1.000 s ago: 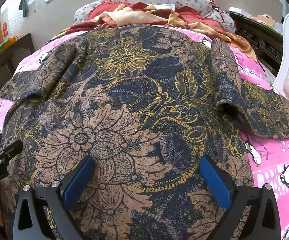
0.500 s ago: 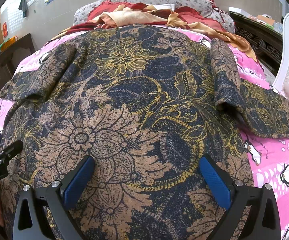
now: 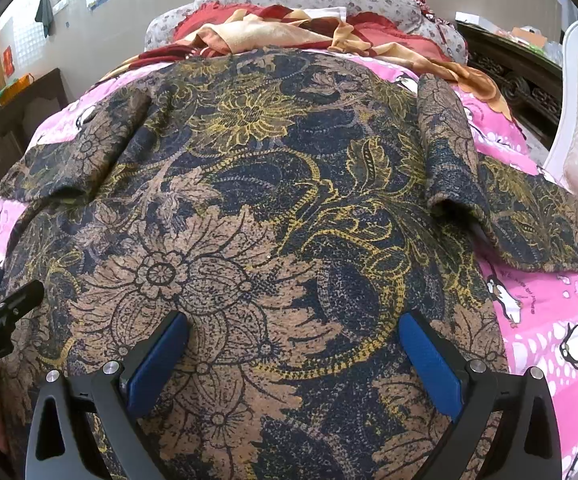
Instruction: Fold small clothes
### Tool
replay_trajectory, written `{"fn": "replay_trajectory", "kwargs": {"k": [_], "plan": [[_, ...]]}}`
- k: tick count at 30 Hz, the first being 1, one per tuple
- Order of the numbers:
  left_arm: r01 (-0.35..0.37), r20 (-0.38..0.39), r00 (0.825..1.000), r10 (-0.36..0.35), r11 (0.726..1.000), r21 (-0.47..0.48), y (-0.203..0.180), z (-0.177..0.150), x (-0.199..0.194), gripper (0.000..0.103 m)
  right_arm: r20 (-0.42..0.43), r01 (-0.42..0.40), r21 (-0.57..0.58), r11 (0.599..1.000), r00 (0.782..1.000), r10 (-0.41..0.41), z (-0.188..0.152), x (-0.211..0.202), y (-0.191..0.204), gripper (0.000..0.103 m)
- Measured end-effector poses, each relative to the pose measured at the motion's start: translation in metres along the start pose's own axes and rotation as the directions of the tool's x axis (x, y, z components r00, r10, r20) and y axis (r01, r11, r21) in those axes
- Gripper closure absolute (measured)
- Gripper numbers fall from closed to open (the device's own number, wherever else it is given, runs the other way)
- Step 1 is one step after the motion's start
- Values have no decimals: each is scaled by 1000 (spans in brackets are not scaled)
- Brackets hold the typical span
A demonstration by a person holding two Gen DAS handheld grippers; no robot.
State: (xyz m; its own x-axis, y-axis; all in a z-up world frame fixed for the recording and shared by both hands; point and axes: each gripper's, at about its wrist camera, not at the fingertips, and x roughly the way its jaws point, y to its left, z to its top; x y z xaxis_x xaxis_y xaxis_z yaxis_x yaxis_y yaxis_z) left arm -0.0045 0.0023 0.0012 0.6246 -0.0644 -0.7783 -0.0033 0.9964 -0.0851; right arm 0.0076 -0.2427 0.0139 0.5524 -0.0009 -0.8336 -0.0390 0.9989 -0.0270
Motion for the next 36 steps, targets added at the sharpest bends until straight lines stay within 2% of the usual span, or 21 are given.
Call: {"fn": "replay_trajectory", "kwargs": {"k": [2,5,6,8,13,21,28,36], "plan": [[3,-42,999,-3,1000,-7,1,1,1,0,5,-1,3,1000,1000,1,1,1,0,0],[-8,-60,998,8,1000,-1,-1,1,1,0,10,-4,5,1000,1000,4,1,1,0,0],[-13,-27,1000,14,1000,7,-1,1,1,0,13,-6,7,1000,1000,6,1,1,0,0],[-17,-10,1000,17,1000,11,-1,1,1,0,22,-11,10,1000,1000,11,1,0,0,0],[-18,-7,1000,18,1000,13,-1,1,1,0,22,-4,7,1000,1000,4,0,0,0,0],[-22,-58,998,22,1000,8,0,2,2,0,6,12,-4,1000,1000,-12,0,-1,0,0],[-31,-21,999,32,999,17,1,1,2,0,-14,45,-23,999,999,-45,-1,-2,4,0],[-47,-26,999,47,999,17,-2,2,4,0,22,8,5,1000,1000,-8,0,-1,0,0]]}}
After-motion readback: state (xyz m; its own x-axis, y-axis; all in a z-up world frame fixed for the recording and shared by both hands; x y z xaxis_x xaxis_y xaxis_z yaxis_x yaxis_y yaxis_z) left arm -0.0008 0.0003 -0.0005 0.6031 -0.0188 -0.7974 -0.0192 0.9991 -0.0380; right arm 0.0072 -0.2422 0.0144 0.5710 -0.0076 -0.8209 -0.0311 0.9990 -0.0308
